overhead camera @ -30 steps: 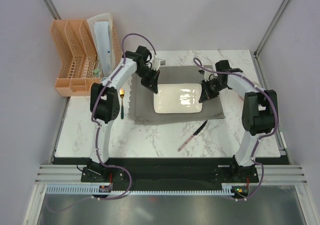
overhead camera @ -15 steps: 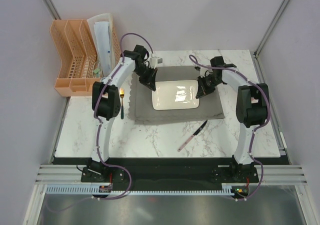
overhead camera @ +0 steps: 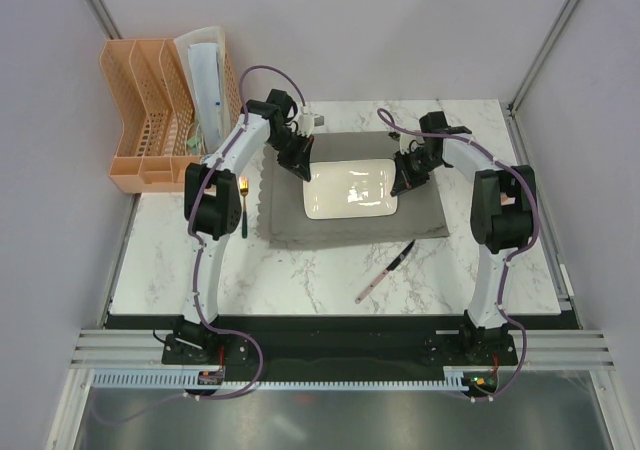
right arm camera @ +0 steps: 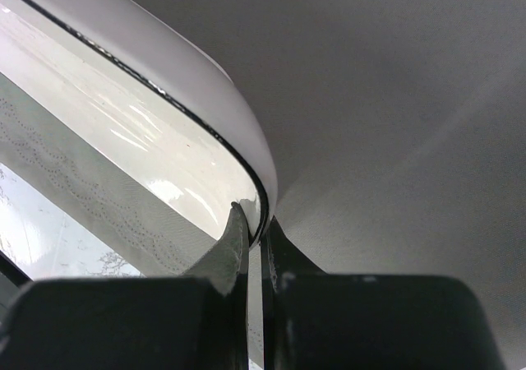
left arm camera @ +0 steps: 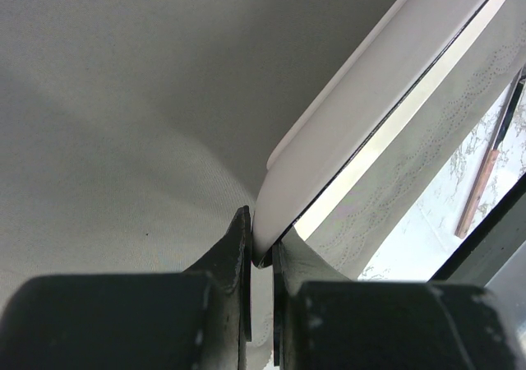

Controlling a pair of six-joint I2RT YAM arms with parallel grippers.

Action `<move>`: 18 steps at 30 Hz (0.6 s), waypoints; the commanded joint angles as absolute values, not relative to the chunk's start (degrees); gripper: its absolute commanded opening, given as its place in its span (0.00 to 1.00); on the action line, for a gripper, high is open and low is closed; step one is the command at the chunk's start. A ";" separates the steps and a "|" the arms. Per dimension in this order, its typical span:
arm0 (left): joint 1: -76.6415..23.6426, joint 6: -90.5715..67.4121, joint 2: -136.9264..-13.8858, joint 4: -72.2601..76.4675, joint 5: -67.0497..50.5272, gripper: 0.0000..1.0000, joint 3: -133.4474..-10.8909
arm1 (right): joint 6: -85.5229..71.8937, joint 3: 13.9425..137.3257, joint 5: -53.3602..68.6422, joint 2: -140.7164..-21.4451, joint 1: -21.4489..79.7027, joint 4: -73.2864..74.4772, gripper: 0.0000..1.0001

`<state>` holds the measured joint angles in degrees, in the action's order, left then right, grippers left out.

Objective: Set the dinner table for one person
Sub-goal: Place the plate on the napkin.

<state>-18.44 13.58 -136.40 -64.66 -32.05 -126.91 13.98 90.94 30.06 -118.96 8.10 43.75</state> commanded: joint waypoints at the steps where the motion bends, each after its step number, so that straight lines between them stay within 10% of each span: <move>1: -19.25 14.59 -137.02 -63.63 -34.46 0.02 -130.34 | 17.84 92.90 29.27 -119.62 10.46 42.28 0.00; 18: -19.25 15.91 -141.94 -62.75 -32.08 0.02 -131.57 | 16.88 94.74 28.30 -125.59 10.46 39.99 0.00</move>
<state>-17.69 13.32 -139.20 -66.63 -33.15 -129.82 13.08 93.60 30.33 -121.51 8.08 44.71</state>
